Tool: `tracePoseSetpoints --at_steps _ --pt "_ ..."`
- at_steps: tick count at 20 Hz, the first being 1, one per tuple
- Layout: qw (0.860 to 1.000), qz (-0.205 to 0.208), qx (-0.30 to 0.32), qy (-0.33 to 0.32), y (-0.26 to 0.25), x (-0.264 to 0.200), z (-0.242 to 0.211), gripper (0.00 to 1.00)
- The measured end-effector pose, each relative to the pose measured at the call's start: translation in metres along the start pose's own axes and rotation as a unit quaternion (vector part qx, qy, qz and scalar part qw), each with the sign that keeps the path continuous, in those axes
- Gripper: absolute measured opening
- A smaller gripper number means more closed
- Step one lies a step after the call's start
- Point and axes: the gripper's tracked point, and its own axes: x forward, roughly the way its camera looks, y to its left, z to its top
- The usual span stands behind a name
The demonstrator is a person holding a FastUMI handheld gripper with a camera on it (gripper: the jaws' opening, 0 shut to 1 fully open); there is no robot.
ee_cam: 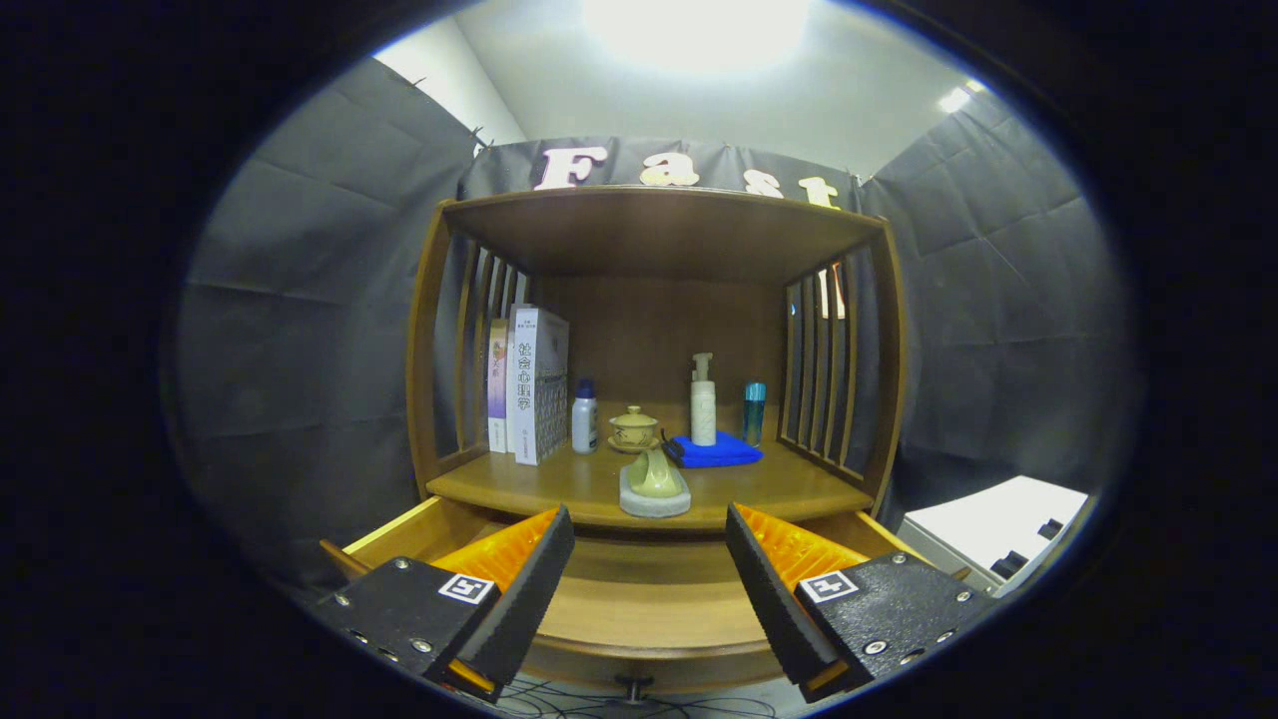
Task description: Pull open the drawer, take out the items inside it, and place them on the countertop above the cabinet.
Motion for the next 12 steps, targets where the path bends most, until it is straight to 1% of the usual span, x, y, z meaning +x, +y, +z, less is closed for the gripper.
tracePoseSetpoints --at_steps 3,9,12 --pt "1.000 -0.010 0.013 0.001 -0.003 -0.017 -0.017 0.95" --pt "1.000 -0.013 -0.004 0.020 0.003 -0.045 -0.052 0.95" --pt "1.000 -0.018 -0.002 0.025 0.001 -0.056 -0.071 0.95"
